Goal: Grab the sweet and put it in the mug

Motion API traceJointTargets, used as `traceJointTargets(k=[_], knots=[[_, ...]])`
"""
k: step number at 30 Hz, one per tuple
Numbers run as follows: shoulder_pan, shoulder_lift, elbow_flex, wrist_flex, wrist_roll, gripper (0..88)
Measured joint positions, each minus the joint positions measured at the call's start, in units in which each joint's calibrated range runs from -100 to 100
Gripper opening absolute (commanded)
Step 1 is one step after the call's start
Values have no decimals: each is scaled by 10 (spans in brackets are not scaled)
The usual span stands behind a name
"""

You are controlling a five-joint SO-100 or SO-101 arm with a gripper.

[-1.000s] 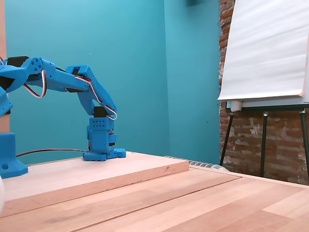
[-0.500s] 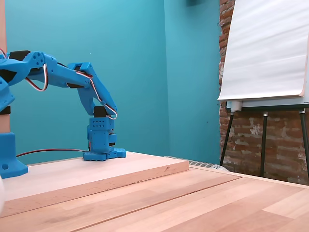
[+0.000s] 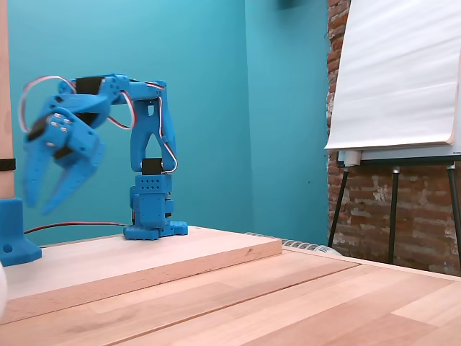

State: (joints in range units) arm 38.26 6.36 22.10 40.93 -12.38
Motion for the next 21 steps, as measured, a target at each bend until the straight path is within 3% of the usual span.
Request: traceJointTargets(k=[12,21], knots=[[-77,-346,345,-1,12,53],[-175,-592,584,-1,110,61]])
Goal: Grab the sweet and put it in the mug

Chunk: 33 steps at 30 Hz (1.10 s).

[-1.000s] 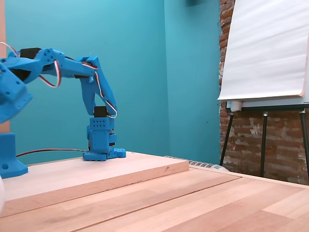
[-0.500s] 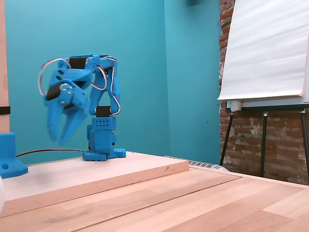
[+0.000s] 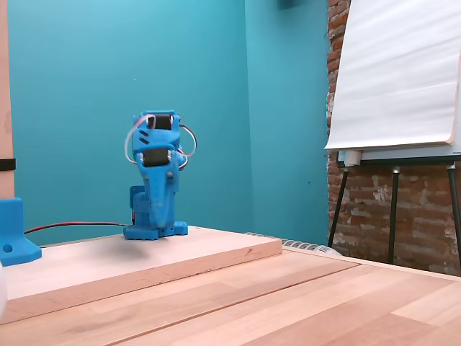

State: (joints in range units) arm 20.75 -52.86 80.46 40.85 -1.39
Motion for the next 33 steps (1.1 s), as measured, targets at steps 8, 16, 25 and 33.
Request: traceJointTargets(k=[8,16,25,33], knots=[[-114,-225,152,0,51,55],[-161,-326,174,0,56,61],[-167,-335,178,0,57,55],[-167,-335,178,0,57,55]])
